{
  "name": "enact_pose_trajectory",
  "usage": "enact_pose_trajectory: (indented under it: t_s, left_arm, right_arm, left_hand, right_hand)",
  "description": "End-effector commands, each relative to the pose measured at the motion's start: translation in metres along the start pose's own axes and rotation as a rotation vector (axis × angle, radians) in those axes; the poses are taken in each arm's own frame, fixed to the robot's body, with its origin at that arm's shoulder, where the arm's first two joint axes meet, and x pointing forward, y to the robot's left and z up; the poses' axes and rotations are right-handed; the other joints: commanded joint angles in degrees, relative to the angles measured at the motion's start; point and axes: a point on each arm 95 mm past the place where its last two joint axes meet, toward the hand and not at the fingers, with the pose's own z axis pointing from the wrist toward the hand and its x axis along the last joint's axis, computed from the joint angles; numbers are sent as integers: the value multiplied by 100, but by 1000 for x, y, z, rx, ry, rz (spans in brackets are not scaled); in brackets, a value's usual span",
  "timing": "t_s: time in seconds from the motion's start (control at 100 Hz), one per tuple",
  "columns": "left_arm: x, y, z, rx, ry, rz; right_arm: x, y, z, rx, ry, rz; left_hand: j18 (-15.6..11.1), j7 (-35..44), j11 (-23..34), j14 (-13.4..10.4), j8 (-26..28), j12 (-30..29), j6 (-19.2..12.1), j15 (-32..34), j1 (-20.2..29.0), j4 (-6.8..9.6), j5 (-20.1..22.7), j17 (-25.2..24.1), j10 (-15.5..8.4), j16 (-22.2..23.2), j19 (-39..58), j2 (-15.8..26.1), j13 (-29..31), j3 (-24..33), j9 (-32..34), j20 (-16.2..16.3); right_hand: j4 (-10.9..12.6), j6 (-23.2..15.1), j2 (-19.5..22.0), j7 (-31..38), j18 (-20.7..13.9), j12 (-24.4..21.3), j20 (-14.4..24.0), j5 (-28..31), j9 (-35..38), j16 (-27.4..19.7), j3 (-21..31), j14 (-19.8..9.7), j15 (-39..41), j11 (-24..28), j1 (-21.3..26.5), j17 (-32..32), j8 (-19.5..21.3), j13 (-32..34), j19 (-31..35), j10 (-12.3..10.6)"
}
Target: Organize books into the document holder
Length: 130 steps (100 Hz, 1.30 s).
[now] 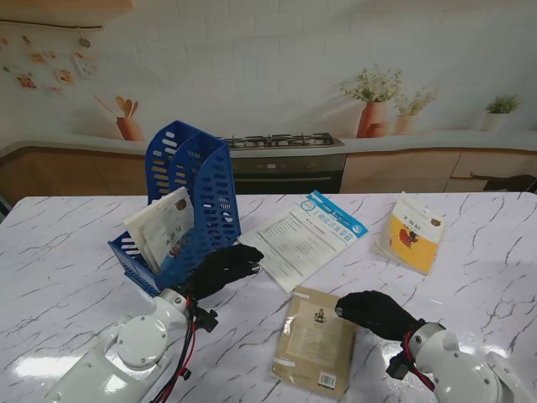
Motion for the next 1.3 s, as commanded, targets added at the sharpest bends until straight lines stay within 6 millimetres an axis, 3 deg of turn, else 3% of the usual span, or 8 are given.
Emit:
enact_pose_trajectory:
  t_s: [0.0, 0.32, 0.56, 0.7, 1.09, 1.13, 1.2, 1.29]
  left_arm:
    - [2, 6, 3, -10, 22, -14]
    - [-1, 9, 0, -3, -4, -37]
    - [-6, 15, -2, -10, -30, -63]
    - [-7, 17, -3, -10, -38, -70]
    - [-10, 22, -6, -28, -56, -86]
    - [-11, 22, -5, -30, -58, -86]
    - [-12, 22, -5, -29, -63, -85]
    - [-13, 21, -3, -23, -76, -84]
  right_arm:
    - [-1, 6, 12, -8, 7, -17]
    - [-3, 9, 42, 42, -13, -35]
    - [-5, 4, 50, 105, -12, -28]
    - [-4, 2, 56, 153, 6, -28]
    - [12, -11, 74, 191, 121, -25]
    - [14, -11, 74, 178, 126, -21]
    - [16, -10, 72, 138, 131, -14]
    - [18, -7, 65, 74, 111, -15]
  left_hand:
    - [-123, 53, 111, 28, 34, 39, 5, 118, 68, 146, 44, -38, -2, 54, 285, 183, 37, -149, 74, 46]
    - [-121, 104, 118, 32, 52, 38, 15, 146, 112, 157, 75, 16, 52, 61, 366, 234, 63, -179, 92, 57]
    - [-100, 148, 93, 64, 61, -11, 50, 189, 155, 165, 145, 48, 109, 67, 486, 249, 75, -182, 117, 72]
    - [-105, 172, 118, 76, 66, -12, 60, 226, 169, 167, 160, 54, 107, 74, 543, 264, 88, -186, 125, 71]
    - [-98, 188, 132, 81, 63, -18, 56, 251, 199, 171, 151, 56, 103, 71, 607, 291, 74, -204, 113, 51]
    - [-101, 181, 132, 81, 60, -18, 69, 244, 213, 173, 136, 59, 116, 67, 612, 279, 57, -202, 111, 48]
    - [-126, 163, 140, 77, 51, -12, 72, 235, 249, 179, 100, 100, 115, 58, 632, 238, 51, -187, 85, 43]
    - [-218, 131, 195, 101, 16, 28, 155, 253, 242, 177, 34, 314, 171, 30, 738, -19, 32, 136, 24, 35]
  right_hand:
    - [205, -23, -92, -128, 503, 5, -2, -75, -142, -9, -104, -104, -141, -12, -77, -117, 172, -181, -22, -3]
    - [212, 154, -239, -306, 479, -194, 24, -218, -453, -153, 135, 41, -121, -51, -198, -112, 219, -458, 34, 239]
    - [231, 93, -276, -276, 377, -222, 3, -160, -377, -167, 483, 49, -91, -3, -17, -126, 280, -390, -17, 215]
    - [101, 56, -341, -222, 53, -210, -38, -178, -355, -175, 784, -11, -81, 58, 86, -188, 322, -369, -116, 173]
    - [-70, -48, -354, -60, -334, -214, -146, -369, -508, -232, 824, -277, -153, 49, 245, -370, 130, -544, -357, -39]
    - [8, -54, -334, -57, -257, -203, -158, -365, -515, -233, 761, -285, -148, 77, 188, -373, 125, -554, -371, -54]
    - [197, -97, -366, -102, 316, -169, -154, -319, -463, -205, 625, -287, -83, 128, -40, -311, 203, -510, -311, -112]
    - [203, -123, -524, -136, 786, -35, -42, -332, -298, -44, 529, -56, 100, 211, -186, -129, 299, -292, -56, -97]
